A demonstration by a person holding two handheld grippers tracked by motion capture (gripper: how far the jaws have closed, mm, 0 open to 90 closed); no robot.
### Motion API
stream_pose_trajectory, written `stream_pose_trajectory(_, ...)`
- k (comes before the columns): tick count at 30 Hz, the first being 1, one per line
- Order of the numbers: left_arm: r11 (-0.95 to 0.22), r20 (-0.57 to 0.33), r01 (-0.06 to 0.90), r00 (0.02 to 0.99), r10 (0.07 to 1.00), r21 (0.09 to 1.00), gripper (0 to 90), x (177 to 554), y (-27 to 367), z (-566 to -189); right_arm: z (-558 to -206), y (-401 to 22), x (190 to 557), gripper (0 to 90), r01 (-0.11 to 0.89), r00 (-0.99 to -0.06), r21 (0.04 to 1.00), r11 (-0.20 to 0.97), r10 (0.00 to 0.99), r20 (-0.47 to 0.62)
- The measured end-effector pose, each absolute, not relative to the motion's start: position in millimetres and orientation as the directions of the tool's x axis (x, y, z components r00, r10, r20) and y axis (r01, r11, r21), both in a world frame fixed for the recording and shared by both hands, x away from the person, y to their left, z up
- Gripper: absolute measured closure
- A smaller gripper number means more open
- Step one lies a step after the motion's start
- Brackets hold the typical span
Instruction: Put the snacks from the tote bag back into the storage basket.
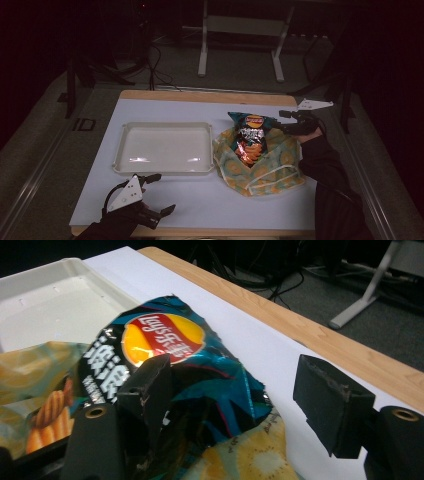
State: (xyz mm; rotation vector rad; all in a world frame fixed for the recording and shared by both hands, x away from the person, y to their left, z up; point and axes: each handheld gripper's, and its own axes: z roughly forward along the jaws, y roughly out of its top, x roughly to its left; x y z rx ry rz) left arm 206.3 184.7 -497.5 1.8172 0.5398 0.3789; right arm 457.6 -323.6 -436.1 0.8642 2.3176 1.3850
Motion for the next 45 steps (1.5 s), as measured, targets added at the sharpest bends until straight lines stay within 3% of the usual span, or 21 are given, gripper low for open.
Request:
stream_pose_trajectory(7,-0.249,-0.012,0.173,0.843,0.538,0.953,0.5,207,185,-498,-449,-325,470,31.4,0.392,-0.757,0.860,0.328,0.646,0.099)
stream_pose_trajectory(25,-0.255,-0.009,0.173,0.843,0.538,0.951,0.4,207,184,-499,-469,-307,481,34.7,0.457,-0.781,0.795,0.398,0.608,0.144)
stream_pose_trajectory(36,-0.263,-0.006,0.173,0.845,0.535,0.949,0.4,207,184,-499,-478,-302,487,55.5,0.489,-0.793,0.760,0.428,0.581,0.182)
stream_pose_trajectory(45,-0.264,-0.005,0.173,0.844,0.536,0.949,0.4,207,184,-499,-484,-292,489,85.4,0.486,-0.806,0.724,0.490,0.572,0.154)
